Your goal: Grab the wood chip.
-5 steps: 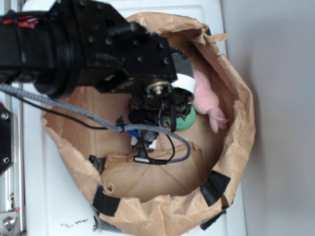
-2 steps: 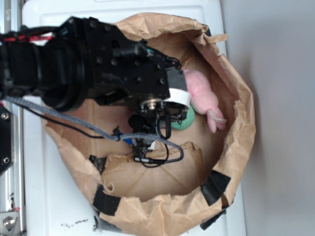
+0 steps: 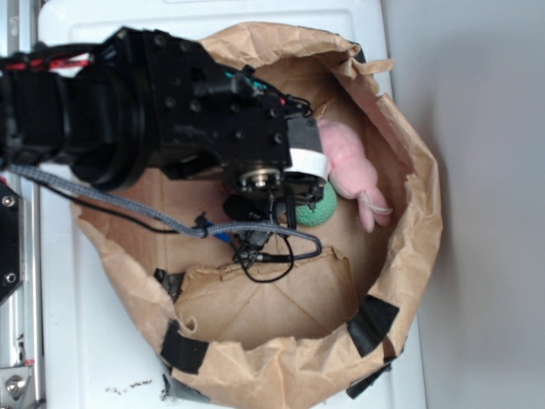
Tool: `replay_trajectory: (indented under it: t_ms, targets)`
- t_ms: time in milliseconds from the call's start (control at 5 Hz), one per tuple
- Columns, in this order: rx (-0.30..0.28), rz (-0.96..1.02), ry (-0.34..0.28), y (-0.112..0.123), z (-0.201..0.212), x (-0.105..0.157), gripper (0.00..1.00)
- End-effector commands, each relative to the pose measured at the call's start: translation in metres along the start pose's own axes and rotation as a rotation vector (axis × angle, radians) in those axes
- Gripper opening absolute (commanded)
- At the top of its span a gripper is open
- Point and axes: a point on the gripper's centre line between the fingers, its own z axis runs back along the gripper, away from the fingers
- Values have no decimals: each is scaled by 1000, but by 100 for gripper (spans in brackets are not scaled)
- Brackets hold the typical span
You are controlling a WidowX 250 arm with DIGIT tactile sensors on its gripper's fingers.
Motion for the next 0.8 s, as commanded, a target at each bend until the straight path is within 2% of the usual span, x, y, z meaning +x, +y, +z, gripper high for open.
replay_trajectory:
  t_ms: [0, 200, 400, 600]
  targets:
    - [20, -2, -39, 3, 16, 6, 4]
    - [-10, 2, -60, 7, 34, -1, 100]
    - [-30, 0, -77, 11, 49, -11, 100]
    - [-24, -18, -74, 9, 52, -24, 100]
